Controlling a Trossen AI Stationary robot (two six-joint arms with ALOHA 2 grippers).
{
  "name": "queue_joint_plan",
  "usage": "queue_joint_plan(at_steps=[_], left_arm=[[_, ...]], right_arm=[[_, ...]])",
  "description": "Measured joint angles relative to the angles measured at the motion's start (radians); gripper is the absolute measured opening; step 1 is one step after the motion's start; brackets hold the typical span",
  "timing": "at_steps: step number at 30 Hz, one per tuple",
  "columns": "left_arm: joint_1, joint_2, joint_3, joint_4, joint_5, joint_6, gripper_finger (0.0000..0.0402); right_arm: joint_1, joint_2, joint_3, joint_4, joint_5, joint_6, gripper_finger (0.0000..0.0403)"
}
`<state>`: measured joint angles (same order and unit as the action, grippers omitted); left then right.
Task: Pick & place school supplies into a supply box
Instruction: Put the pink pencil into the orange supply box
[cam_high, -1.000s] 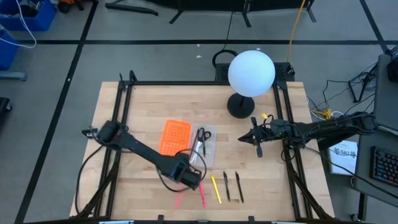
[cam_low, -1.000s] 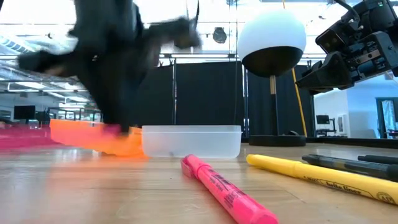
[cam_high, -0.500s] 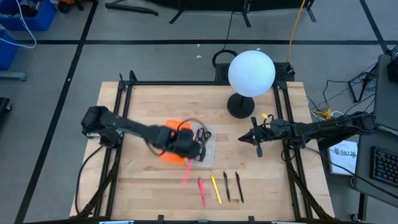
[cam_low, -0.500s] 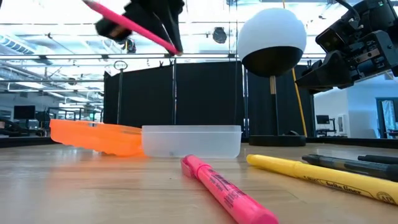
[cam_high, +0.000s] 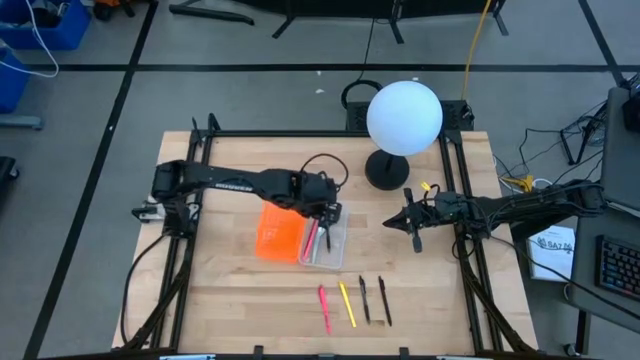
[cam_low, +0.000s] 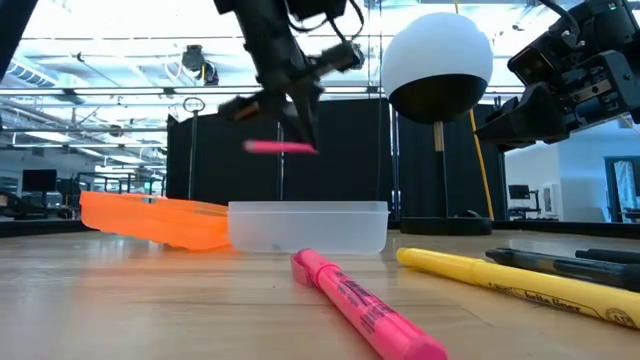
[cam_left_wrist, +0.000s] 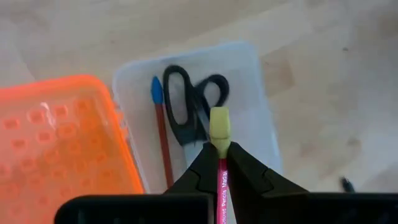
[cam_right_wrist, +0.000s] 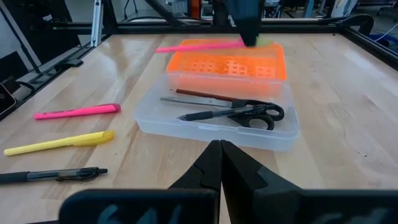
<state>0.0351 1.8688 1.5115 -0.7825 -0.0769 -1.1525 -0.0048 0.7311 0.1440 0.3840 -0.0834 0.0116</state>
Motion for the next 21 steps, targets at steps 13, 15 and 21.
queue_joint_plan(at_steps=[13, 15, 21], left_arm=[[0.074, 0.132, 0.001, 0.033, 0.020, 0.044, 0.0021], [0.081, 0.135, 0.001, 0.033, 0.017, 0.045, 0.0021], [0.084, 0.159, 0.001, 0.031, 0.021, 0.044, 0.0021]], right_arm=[[0.000, 0.000, -0.001, -0.001, 0.000, -0.005, 0.0000], [0.000, 0.000, -0.001, -0.001, 0.000, -0.005, 0.0000], [0.000, 0.000, -0.001, -0.001, 0.000, -0.005, 0.0000]])
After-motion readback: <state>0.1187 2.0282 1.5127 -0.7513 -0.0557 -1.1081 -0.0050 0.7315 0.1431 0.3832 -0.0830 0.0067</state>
